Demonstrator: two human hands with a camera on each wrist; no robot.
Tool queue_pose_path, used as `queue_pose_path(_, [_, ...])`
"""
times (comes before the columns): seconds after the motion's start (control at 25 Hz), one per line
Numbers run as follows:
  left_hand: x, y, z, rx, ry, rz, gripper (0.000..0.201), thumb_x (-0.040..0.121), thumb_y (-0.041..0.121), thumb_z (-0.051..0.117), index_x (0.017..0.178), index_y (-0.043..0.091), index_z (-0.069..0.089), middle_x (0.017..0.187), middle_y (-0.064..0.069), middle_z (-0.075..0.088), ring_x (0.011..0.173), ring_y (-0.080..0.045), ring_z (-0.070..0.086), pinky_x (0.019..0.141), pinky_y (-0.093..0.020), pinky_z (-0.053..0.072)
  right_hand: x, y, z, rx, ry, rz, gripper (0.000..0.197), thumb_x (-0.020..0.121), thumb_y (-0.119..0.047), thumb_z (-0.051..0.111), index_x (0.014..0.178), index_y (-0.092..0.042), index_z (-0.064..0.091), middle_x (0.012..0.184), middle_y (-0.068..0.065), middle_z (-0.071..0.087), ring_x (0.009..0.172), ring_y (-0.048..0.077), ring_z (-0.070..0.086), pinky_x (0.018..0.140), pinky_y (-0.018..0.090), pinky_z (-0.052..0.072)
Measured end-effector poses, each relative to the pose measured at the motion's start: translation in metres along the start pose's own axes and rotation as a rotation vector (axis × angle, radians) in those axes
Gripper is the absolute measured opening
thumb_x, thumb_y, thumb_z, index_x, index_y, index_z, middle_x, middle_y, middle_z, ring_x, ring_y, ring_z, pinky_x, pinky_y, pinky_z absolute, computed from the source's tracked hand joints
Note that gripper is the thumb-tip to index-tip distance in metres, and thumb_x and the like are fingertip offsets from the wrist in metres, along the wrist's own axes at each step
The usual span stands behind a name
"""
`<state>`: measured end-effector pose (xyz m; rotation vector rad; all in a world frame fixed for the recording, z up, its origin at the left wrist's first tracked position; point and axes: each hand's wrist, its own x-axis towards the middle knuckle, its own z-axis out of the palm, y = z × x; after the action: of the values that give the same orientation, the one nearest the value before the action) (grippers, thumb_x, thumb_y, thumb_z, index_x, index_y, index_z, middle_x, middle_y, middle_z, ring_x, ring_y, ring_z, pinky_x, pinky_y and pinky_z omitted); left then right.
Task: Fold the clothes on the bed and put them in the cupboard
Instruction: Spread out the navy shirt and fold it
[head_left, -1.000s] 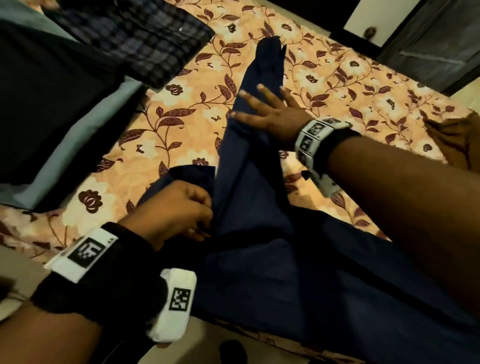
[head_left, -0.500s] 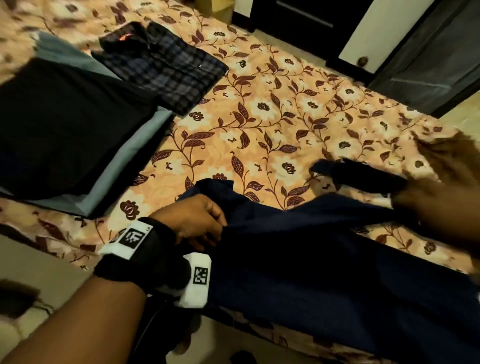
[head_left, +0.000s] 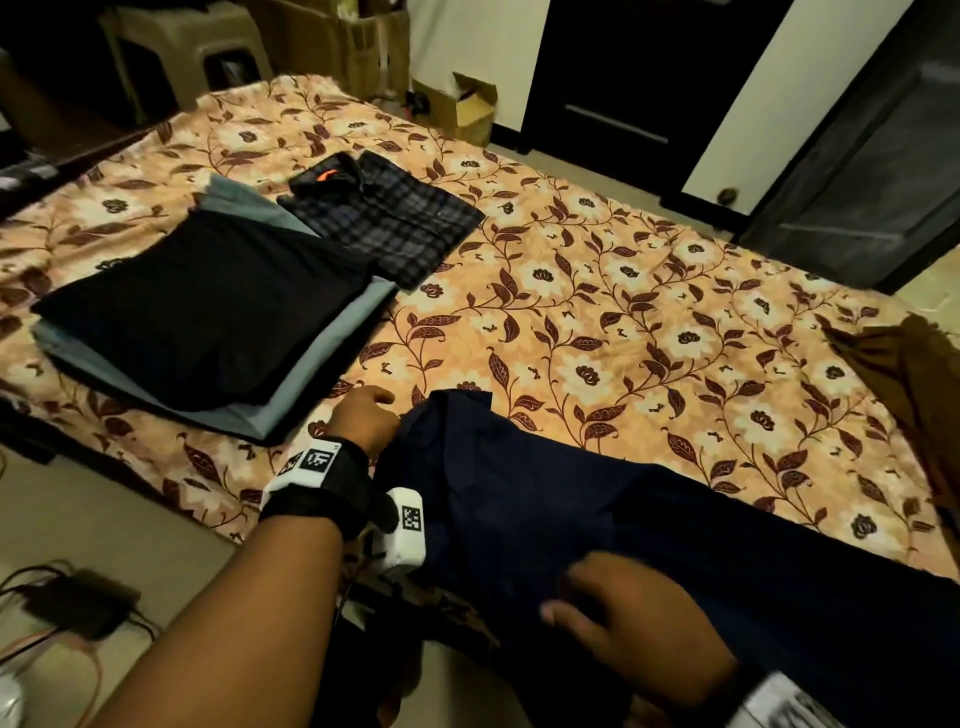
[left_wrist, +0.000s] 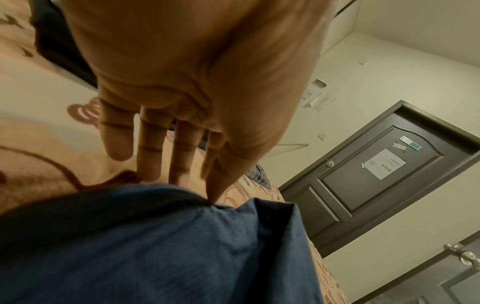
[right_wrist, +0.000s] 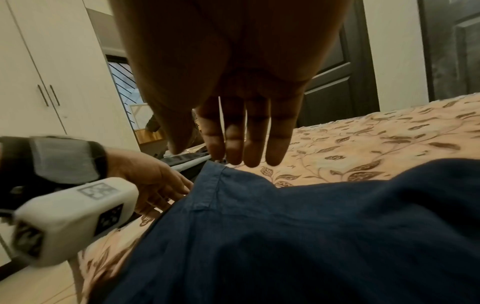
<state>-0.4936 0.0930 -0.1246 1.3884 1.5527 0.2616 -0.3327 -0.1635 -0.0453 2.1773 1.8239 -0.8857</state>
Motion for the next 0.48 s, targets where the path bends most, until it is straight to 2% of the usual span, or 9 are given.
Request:
queue_pose_path(0.08, [-0.004,0.008,0.001,0.016,-0.042,-0.002,0.045,0.086,0.004,0.061,0.131,0.012,0.057,0.132,-0.013,0.058,0.118,-0.031,0.056,0.1,-0.036,0.047,0.045,-0.014,-0.022,0.052,0.23,-0.037,0.055,0.083,-0.074,0.034,0.091,-0.024,0.056,0.092,-0.01,0.054,0.088,0.013,0.054,0.078,0.032,0.046])
queue_pose_path(0.12, [-0.002,0.011,0.004,-0.012,-0.062,-0.002,0.044,0.087,0.008,0.063,0.13,0.009,0.058,0.13,-0.014,0.059,0.117,-0.031,0.058,0.1,-0.038,0.048,0.074,-0.019,-0.032,0.096,0.318,-0.052,0.042,0.088,-0.063,0.044,0.093,-0.024,0.059,0.093,-0.008,0.057,0.088,0.014,0.056,0.079,0.034,0.048])
queue_pose_path(0.16, [-0.002,0.014,0.006,-0.05,-0.091,-0.012,0.038,0.087,0.014,0.066,0.124,0.005,0.062,0.124,-0.016,0.063,0.11,-0.032,0.062,0.097,-0.04,0.05,0.102,-0.028,-0.04,0.165,0.357,-0.038,0.036,0.088,-0.057,0.051,0.102,-0.025,0.061,0.1,-0.005,0.06,0.093,0.016,0.057,0.082,0.035,0.048])
queue_pose_path(0.2, [0.001,0.015,0.009,-0.124,-0.121,-0.028,0.032,0.087,0.02,0.066,0.114,0.002,0.066,0.113,-0.018,0.068,0.099,-0.031,0.066,0.089,-0.041,0.054,0.129,-0.033,-0.042,0.262,0.376,-0.029,0.043,0.085,-0.055,0.058,0.116,-0.025,0.059,0.11,-0.002,0.061,0.102,0.018,0.057,0.089,0.036,0.048])
queue_pose_path(0.28, [0.001,0.02,0.009,-0.354,-0.159,-0.105,0.029,0.089,0.026,0.066,0.102,-0.001,0.069,0.092,-0.016,0.071,0.075,-0.026,0.069,0.066,-0.03,0.056,0.163,-0.038,-0.043,0.356,0.353,-0.012,0.067,0.073,-0.053,0.07,0.131,-0.027,0.049,0.124,0.0,0.056,0.114,0.021,0.052,0.097,0.039,0.045])
queue_pose_path(0.32, [-0.001,0.025,0.005,-0.454,-0.166,-0.115,0.027,0.089,0.025,0.067,0.097,0.0,0.07,0.084,-0.014,0.071,0.065,-0.022,0.067,0.057,-0.025,0.053,0.17,-0.038,-0.042,0.354,0.356,-0.009,0.068,0.07,-0.047,0.074,0.129,-0.026,0.049,0.122,0.001,0.056,0.113,0.021,0.052,0.096,0.039,0.045])
queue_pose_path(0.36, [-0.002,0.028,0.001,-0.494,-0.189,-0.109,0.022,0.087,0.023,0.069,0.092,0.001,0.07,0.079,-0.012,0.069,0.06,-0.02,0.065,0.054,-0.023,0.051,0.173,-0.034,-0.039,0.367,0.405,-0.02,0.056,0.07,-0.037,0.076,0.119,-0.024,0.053,0.115,0.001,0.058,0.107,0.021,0.053,0.091,0.037,0.046])
queue_pose_path(0.44, [-0.003,0.03,-0.008,-0.496,-0.251,-0.099,0.015,0.08,0.018,0.071,0.083,0.004,0.072,0.079,-0.01,0.069,0.068,-0.023,0.063,0.065,-0.032,0.054,0.166,-0.024,-0.04,0.39,0.532,-0.05,0.026,0.072,-0.015,0.073,0.086,-0.022,0.052,0.092,0.001,0.06,0.088,0.021,0.054,0.074,0.033,0.045])
queue_pose_path(0.48, [-0.004,0.03,-0.012,-0.493,-0.276,-0.086,0.014,0.075,0.016,0.069,0.08,0.004,0.073,0.084,-0.011,0.07,0.074,-0.024,0.062,0.071,-0.036,0.054,0.159,-0.02,-0.04,0.393,0.559,-0.072,0.03,0.072,-0.008,0.07,0.074,-0.024,0.045,0.084,0.0,0.06,0.082,0.022,0.054,0.071,0.034,0.045])
